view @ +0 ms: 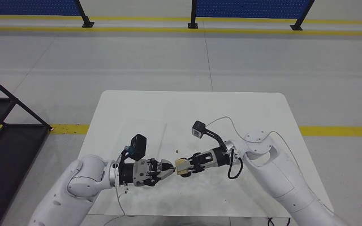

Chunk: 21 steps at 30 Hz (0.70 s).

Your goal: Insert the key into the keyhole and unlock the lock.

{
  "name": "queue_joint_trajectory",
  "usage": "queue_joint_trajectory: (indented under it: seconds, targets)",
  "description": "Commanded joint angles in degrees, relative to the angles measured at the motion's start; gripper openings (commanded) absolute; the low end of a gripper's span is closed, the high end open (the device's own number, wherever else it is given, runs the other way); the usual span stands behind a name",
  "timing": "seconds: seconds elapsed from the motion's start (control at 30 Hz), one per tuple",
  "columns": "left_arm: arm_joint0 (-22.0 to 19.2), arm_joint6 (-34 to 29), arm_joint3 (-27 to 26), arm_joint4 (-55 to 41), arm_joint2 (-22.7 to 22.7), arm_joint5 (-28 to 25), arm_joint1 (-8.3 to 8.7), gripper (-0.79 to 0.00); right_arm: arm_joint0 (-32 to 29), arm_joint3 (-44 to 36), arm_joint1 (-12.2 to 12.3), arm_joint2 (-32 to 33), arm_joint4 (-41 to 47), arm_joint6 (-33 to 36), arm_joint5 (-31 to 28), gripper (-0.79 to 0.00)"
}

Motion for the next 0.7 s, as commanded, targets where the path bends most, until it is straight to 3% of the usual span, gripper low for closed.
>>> queue_joint_trajectory:
  seconds: [0.0,0.67]
  targets:
    - [0.4,1.2,-0.5,1.8,-0.2,-0.3,-0.02,-0.785,0.0,0.0,0.0,0.0,0.0,0.0,0.0,-0.785]
    - [3.5,12.7,-3.1,15.5,-1.8,0.1,-0.36,-0.785,0.0,0.0,0.0,0.0,0.0,0.0,0.0,-0.785]
